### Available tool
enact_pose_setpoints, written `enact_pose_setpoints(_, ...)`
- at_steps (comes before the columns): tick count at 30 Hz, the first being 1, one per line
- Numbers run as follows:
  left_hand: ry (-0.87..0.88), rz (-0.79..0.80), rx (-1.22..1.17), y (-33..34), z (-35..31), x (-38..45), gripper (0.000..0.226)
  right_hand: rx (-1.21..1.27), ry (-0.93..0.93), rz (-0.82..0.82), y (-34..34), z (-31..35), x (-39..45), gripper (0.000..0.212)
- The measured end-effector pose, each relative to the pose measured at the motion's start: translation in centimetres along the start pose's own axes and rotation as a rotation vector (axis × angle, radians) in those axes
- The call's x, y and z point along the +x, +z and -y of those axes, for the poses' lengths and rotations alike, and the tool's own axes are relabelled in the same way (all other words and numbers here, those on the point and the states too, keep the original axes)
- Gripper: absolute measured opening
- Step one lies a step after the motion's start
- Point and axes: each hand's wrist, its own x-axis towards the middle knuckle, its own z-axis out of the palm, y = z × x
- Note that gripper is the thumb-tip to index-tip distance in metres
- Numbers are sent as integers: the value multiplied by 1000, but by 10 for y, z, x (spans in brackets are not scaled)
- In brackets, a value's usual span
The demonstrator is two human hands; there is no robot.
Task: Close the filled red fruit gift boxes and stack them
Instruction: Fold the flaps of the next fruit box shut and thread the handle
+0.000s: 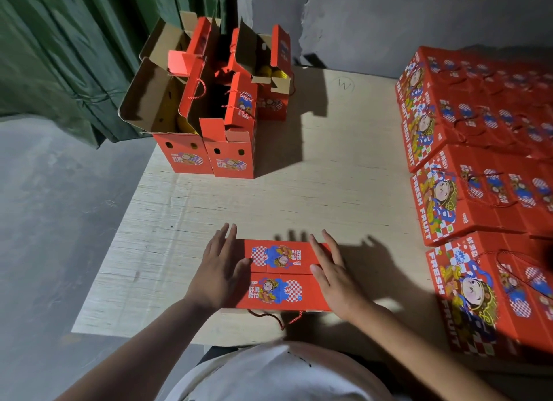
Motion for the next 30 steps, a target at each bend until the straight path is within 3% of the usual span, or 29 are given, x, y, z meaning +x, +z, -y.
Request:
enact_pose_setpoints(4,-34,-24,-94,1,0,-2,96,1,-2,-5,-1,-1,0,59)
enact_pose_setpoints(7,-165,-72,-266,1,-1,-5,107,116,51,-49,0,-3,-3,63)
enact_pose_setpoints(9,-323,-78,-499,-1,-1,-14,107,350,208,-163,1,-8,-10,63)
enact_pose_setpoints(12,-467,-1,-794,-2,5,-39,68,766,654,-344,6,-33,-31,63)
enact_pose_setpoints(13,-479,31,-833,-3,5,-48,59,887,807,-286,11,-45,-41,65)
enact_pose_setpoints(15,-510,49,-863,-3,5,-64,52,934,904,30,28,-64,-65,75)
enact_pose_setpoints(17,-545,26,-878,-1,4,-70,47,913,873,252,43,-58,-78,45)
enact_pose_setpoints(18,-552,11,-881,-1,3,-70,44,897,845,303,49,-51,-78,35)
enact_pose_setpoints(21,-539,-55,-858,-4,3,-64,39,890,762,450,51,-25,-57,54)
enact_pose_setpoints(25,-543,-87,-742,-12,8,-55,59,724,590,741,37,20,-47,73)
enact_pose_setpoints(27,-532,-73,-683,-15,10,-54,63,659,494,793,24,44,-50,82)
enact_pose_setpoints(30,-496,-49,-649,-15,9,-55,67,778,413,780,1,76,-56,85)
